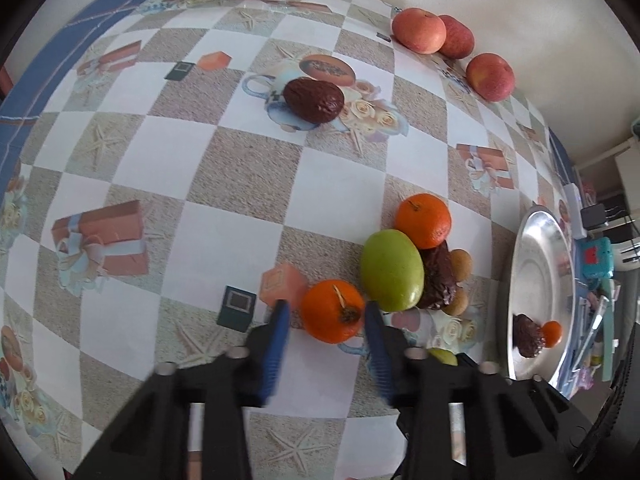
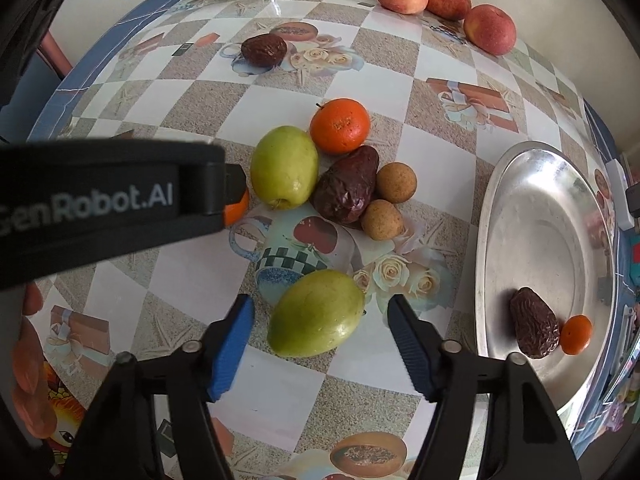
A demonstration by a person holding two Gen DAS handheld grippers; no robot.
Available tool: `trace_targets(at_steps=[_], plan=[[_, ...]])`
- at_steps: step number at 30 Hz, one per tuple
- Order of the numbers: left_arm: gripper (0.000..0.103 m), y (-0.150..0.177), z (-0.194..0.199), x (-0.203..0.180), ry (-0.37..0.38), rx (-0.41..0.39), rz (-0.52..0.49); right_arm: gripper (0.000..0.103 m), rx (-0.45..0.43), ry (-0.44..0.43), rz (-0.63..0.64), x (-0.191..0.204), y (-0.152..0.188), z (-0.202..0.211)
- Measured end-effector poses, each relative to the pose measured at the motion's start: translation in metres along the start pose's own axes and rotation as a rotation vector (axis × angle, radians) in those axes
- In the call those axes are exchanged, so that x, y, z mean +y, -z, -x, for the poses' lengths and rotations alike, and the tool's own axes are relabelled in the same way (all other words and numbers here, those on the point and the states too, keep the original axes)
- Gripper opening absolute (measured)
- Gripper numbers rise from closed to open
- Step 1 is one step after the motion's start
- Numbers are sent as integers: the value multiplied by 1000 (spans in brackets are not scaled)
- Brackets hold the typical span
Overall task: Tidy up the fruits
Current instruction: 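Grasp an orange tangerine with the left tool while the right tool grasps a green pear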
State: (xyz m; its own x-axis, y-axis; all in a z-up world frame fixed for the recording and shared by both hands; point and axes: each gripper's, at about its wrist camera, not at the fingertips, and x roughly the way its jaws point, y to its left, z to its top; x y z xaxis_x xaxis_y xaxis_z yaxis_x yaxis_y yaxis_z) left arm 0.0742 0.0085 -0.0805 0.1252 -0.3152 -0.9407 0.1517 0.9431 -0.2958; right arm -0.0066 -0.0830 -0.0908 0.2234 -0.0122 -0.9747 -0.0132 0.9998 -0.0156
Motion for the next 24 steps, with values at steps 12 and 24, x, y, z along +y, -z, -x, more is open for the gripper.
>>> trace_targets(at_steps=[12, 24], plan=[[22, 0, 4, 2, 22, -16, 19, 50, -6, -15, -4, 5, 0, 9], [34, -2, -2, 5, 41, -11, 39, 50, -3, -22, -11, -5, -1, 7]])
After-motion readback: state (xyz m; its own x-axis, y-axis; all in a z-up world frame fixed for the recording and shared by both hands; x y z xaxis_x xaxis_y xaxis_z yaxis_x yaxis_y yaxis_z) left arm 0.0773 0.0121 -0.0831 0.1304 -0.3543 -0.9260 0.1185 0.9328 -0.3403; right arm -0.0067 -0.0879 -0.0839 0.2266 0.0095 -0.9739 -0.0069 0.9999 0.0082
